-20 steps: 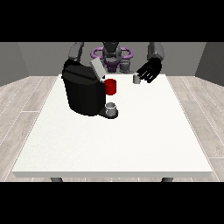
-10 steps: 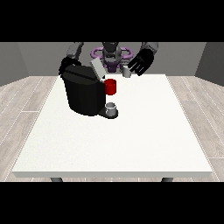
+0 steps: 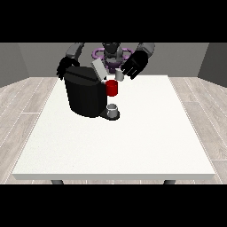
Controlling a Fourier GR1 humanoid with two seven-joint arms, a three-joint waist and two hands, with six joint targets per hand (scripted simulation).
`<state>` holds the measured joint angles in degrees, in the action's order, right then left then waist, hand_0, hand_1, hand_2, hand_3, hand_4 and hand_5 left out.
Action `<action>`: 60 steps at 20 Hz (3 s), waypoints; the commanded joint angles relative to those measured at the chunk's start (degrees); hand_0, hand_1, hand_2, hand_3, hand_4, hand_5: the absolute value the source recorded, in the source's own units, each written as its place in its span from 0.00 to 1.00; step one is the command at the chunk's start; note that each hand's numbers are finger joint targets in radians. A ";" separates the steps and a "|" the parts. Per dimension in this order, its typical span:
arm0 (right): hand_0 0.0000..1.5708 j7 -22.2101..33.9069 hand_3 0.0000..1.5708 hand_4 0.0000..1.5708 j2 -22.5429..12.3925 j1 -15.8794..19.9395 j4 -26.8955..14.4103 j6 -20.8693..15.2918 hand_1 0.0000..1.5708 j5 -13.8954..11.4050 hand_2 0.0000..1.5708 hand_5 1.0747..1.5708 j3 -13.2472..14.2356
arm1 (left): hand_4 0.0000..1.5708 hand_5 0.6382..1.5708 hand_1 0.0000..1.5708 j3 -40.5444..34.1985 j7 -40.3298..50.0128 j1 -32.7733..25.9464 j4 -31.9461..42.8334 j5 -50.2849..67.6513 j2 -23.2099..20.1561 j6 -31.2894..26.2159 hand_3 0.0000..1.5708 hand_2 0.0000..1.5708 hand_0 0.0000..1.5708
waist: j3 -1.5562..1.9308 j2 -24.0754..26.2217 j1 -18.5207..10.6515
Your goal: Insert the coffee pod into the coffee machine and close the lid
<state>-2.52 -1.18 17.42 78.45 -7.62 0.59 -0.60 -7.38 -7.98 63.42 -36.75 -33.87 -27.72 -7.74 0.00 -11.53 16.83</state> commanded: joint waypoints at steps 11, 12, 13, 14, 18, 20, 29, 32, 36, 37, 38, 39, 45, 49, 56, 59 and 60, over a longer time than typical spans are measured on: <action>0.00 -0.18 0.00 0.34 -0.96 2.95 0.29 -2.07 0.00 -0.51 0.00 1.00 2.40 | 0.32 1.00 0.83 0.28 2.76 5.36 0.93 -1.73 1.05 -0.69 0.78 0.84 0.83 | 0.01 -3.00 0.63; 0.00 0.68 0.00 0.33 -1.48 1.03 0.19 -1.29 0.00 0.38 0.00 1.00 3.01 | 0.32 1.00 0.84 1.26 2.80 2.27 0.79 -1.90 3.61 -0.31 0.79 0.85 0.84 | 0.01 -0.33 -0.22; 0.00 3.27 0.00 0.31 -1.43 3.39 1.90 -1.52 0.00 0.31 0.00 1.00 2.43 | 0.32 1.00 0.84 0.92 3.68 3.14 1.27 -2.36 4.33 2.15 0.78 0.85 0.84 | 0.00 -1.36 1.12; 0.00 -1.11 0.00 0.31 -0.64 -0.58 0.09 -1.21 0.00 0.42 0.00 1.00 2.56 | 0.33 1.00 0.81 1.34 1.90 2.53 0.77 -2.27 2.98 -0.37 0.78 0.83 0.81 | 0.01 -1.36 0.14; 0.00 2.97 0.00 0.34 -1.84 4.05 -1.23 -1.60 0.00 1.48 0.00 1.00 4.51 | 0.32 1.00 0.77 2.06 4.85 5.61 0.48 -2.75 4.37 -2.11 0.76 0.80 0.77 | 0.02 -0.47 -1.02; 0.00 -3.94 0.00 0.32 -1.46 1.22 -0.17 -0.62 0.00 1.62 0.00 1.00 4.42 | 0.31 1.00 0.75 0.25 -1.46 3.71 0.35 -2.24 0.70 0.24 0.75 0.80 0.75 | 0.01 -5.46 -0.33; 0.00 0.78 0.00 0.33 -1.26 0.46 0.42 -1.17 0.00 1.27 0.00 1.00 3.53 | 0.31 1.00 0.74 1.52 3.55 3.40 1.94 -3.16 5.02 -1.54 0.75 0.79 0.74 | 0.02 -0.01 -0.62; 0.00 -0.68 0.00 0.29 -0.16 -0.77 -1.28 -2.54 0.00 1.32 0.00 1.00 4.23 | 0.31 1.00 0.77 2.66 1.79 0.62 0.94 -4.08 6.99 0.54 0.76 0.81 0.77 | 0.01 -0.46 -2.60; 0.00 1.68 0.00 0.29 -1.60 1.96 1.95 -2.37 0.00 1.21 0.00 1.00 4.23 | 0.31 1.00 0.78 0.91 1.28 3.20 2.67 -3.57 3.80 -1.10 0.75 0.81 0.78 | 0.00 -2.69 -0.16; 0.00 -7.04 0.00 0.28 -0.80 -0.54 -1.48 -0.98 0.00 1.83 0.00 1.00 5.05 | 0.31 1.00 0.78 0.91 0.71 3.60 1.30 -3.66 3.13 -0.81 0.75 0.81 0.78 | 0.03 -5.17 -1.14; 0.00 0.27 0.00 0.28 -1.19 3.43 1.50 -2.27 0.00 1.25 0.00 1.00 4.04 | 0.31 1.00 0.78 0.33 1.40 4.49 2.74 -3.66 3.23 -0.26 0.74 0.81 0.78 | 0.00 -5.32 0.11; 0.00 -1.31 0.00 0.28 -1.49 1.48 -0.40 -1.19 0.00 1.49 0.00 1.00 4.28 | 0.30 1.00 0.78 1.37 2.96 4.02 1.62 -4.25 5.40 0.32 0.73 0.80 0.78 | 0.02 -3.27 -0.34; 0.00 -0.90 0.00 0.26 -2.73 3.81 -1.18 -0.95 0.00 2.16 0.00 1.00 5.71 | 0.29 1.00 0.73 1.31 1.91 5.47 1.66 -4.79 2.64 -2.16 0.65 0.75 0.73 | 0.02 -4.74 -1.33; 0.00 -4.82 0.00 0.25 -0.13 -0.65 -0.96 -1.96 0.00 0.52 0.00 1.00 3.41 | 0.26 1.00 0.69 1.05 0.19 4.51 1.61 -5.21 1.33 -1.64 0.61 0.72 0.69 | 0.02 -4.79 -0.84; 0.00 -1.10 0.00 0.27 0.17 1.54 2.09 -3.01 0.00 0.73 0.00 1.00 2.87 | 0.23 1.00 0.68 0.67 -2.00 3.97 2.44 -6.08 1.13 0.80 0.61 0.71 0.68 | -0.01 -5.92 0.56; 0.00 -2.69 0.00 0.29 -2.36 2.19 -0.63 -0.46 0.00 3.35 0.00 1.00 6.15 | 0.23 1.00 0.58 1.72 -2.07 3.32 1.87 -6.30 1.44 -2.17 0.55 0.65 0.58 | 0.02 -5.01 -1.28; 0.00 -1.94 0.00 0.29 -1.63 0.61 1.25 -0.90 0.00 2.44 0.00 1.00 4.61 | 0.15 1.00 0.36 3.10 -5.27 0.80 2.33 -7.65 0.14 -2.26 0.41 0.52 0.36 | 0.00 -4.58 -1.25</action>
<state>-4.38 -2.68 18.97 78.73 -8.89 2.88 4.22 -5.77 -9.80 66.68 -35.16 -40.04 -26.16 -8.95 0.08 -15.86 15.84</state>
